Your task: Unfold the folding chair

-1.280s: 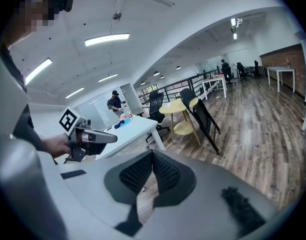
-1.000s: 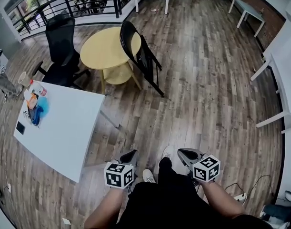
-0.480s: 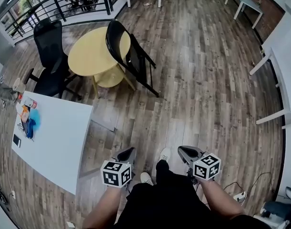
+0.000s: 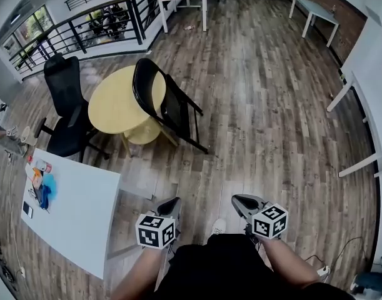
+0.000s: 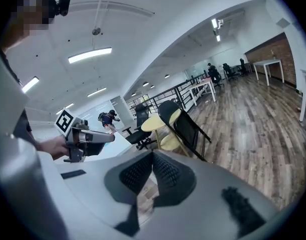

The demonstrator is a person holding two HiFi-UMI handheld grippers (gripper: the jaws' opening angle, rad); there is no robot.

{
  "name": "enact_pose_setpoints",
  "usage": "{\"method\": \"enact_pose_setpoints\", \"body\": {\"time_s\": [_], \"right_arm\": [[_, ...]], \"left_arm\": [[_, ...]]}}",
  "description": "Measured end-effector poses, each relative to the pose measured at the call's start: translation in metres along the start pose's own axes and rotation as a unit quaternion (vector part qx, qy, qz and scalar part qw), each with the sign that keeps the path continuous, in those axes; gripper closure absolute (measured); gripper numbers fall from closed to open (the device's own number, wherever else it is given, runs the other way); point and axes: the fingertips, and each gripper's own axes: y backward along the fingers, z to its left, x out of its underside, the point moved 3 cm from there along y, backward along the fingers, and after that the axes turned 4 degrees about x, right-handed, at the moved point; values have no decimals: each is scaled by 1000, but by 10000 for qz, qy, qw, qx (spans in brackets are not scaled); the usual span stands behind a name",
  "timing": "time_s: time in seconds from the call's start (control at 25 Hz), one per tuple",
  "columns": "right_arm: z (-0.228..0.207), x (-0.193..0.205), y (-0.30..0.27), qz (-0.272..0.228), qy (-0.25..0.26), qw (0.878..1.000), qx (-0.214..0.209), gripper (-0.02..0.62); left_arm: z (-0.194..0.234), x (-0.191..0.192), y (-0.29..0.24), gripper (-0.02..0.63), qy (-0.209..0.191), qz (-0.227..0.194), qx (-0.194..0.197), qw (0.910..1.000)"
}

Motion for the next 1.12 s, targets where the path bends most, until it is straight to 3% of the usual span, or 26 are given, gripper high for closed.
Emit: {"method": "enact_pose_setpoints", "body": {"time_s": [0.48,0.64,1.12], "right_arm": [[-52,-29,0,-164,98,9998,-36,591],[-61,-29,0,-167,-72,9998,-72,591],[-67,-26,-21,112,-137,9996,-197,591]], "left_arm": [[-6,-41,-36,598,-144,-118,-131,9997],[-12,-38,-37,598,-215,-37,-127,9997],[6,-23,-49,598,102,256,-189,9994]]}}
